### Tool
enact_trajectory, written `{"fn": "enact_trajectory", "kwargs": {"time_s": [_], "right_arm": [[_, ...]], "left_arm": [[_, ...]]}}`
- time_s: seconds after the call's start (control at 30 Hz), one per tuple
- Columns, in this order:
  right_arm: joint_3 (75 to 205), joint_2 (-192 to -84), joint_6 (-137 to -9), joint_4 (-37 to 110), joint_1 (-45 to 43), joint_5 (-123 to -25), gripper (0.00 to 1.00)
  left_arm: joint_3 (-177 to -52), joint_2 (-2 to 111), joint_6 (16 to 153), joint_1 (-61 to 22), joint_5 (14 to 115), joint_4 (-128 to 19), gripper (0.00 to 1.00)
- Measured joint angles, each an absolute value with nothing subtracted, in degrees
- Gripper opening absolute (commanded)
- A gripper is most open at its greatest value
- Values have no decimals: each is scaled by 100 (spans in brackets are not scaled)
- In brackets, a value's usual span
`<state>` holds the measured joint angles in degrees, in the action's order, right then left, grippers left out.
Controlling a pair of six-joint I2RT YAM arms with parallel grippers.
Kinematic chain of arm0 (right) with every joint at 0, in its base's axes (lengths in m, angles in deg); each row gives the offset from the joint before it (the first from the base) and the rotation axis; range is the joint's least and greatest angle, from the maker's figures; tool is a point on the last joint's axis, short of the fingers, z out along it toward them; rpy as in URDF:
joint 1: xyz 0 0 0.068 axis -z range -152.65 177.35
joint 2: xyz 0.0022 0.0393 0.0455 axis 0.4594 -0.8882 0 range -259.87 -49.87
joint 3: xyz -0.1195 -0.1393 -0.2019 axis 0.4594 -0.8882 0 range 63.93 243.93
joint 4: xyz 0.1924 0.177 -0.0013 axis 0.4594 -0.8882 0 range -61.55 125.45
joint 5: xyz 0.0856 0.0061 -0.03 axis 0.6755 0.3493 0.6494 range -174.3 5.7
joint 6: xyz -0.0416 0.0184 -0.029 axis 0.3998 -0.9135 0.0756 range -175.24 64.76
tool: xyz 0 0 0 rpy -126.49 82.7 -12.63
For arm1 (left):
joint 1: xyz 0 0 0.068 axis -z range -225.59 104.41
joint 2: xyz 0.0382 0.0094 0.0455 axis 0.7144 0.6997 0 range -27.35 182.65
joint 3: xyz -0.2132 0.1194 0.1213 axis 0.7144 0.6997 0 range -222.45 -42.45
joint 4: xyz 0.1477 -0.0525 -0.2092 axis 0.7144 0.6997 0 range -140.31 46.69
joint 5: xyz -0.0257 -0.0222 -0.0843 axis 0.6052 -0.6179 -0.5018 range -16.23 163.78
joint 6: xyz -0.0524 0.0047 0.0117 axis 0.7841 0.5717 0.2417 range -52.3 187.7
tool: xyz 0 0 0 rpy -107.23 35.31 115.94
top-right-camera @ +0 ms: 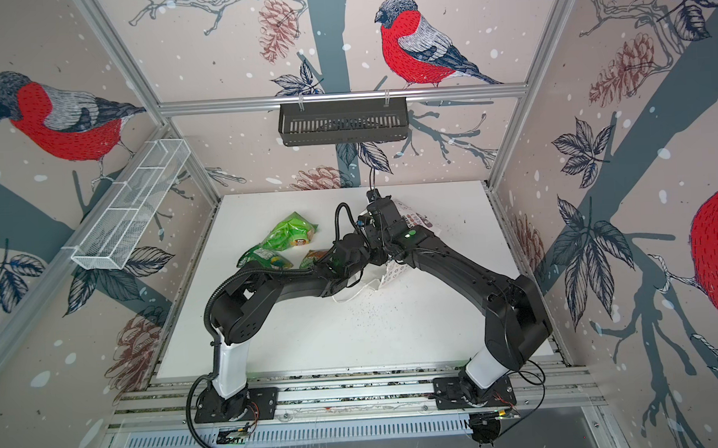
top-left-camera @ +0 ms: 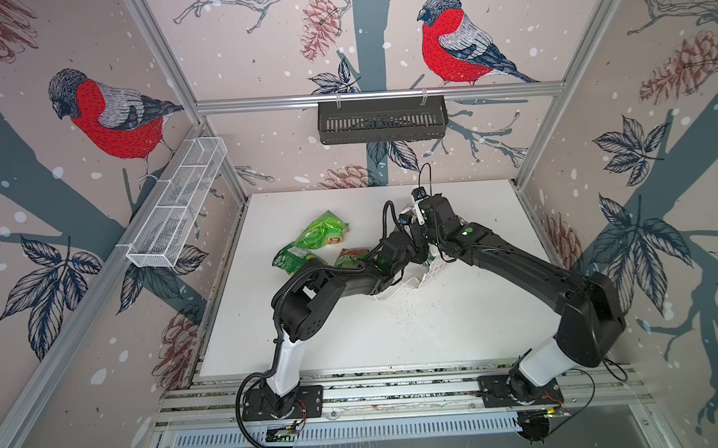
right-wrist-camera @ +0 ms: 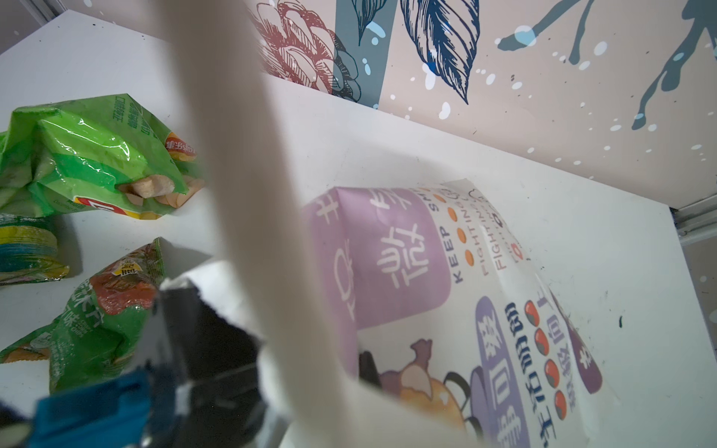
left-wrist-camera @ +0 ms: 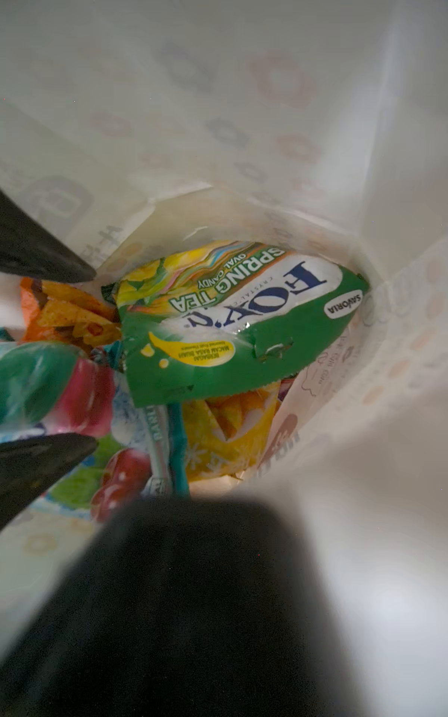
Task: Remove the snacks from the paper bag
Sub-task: 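Lower the left gripper into the bag toward the green FOX's Spring Tea packet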
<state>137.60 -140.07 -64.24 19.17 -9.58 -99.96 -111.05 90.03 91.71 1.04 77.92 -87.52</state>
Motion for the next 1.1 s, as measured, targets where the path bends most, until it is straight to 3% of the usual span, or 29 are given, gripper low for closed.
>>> {"fn": "enact_trajectory", "kwargs": {"time_s": [0.23,0.53,1.1], "right_arm": [[13784,-14050,-6428,1974,-875,-9834,0],[13705,-14024,-6454,2049,-807,-9779,0],[13651,-13985,-6583,2075,-696,-9502,0]], "left_arm": [[-11429,9335,9184,110,8021,-8993,43],[-11527,9471,9180,112,8039,-9120,0],[-11184,9302,9169,121,8124,-9220,0]]}}
